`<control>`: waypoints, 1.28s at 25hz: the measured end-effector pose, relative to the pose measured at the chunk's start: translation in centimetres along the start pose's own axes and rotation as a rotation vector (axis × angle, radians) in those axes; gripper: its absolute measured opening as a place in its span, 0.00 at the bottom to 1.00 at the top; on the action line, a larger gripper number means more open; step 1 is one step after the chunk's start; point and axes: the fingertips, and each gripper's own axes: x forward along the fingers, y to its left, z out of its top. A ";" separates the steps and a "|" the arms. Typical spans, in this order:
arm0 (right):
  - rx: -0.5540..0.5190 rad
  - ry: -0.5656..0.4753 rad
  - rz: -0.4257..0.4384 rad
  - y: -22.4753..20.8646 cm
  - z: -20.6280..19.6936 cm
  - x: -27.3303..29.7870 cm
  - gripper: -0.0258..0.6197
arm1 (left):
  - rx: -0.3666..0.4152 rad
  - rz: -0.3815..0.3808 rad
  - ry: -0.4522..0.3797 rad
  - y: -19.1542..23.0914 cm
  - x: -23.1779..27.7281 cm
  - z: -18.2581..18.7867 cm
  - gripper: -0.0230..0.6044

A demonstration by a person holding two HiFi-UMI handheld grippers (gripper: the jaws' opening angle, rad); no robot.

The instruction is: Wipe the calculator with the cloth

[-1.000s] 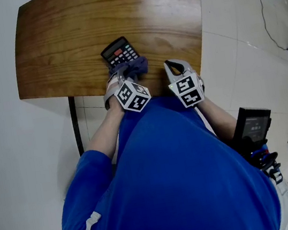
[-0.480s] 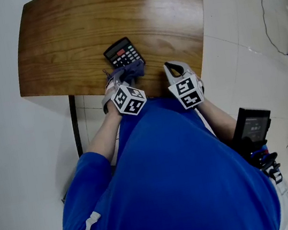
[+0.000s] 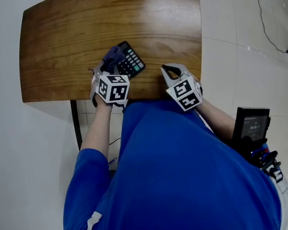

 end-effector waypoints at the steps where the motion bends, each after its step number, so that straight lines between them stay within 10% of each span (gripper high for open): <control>1: -0.003 0.003 -0.003 0.0 -0.1 0.0 0.04 | 0.011 -0.004 0.011 0.1 0.6 0.1 0.14; 18: 0.057 0.021 0.021 1.3 0.1 -0.1 0.04 | 0.243 -0.184 0.079 -8.2 -0.6 -2.0 0.14; 32: 0.054 0.022 0.010 1.0 -0.2 -0.3 0.04 | 0.194 -0.196 0.044 -8.4 -0.3 -0.2 0.14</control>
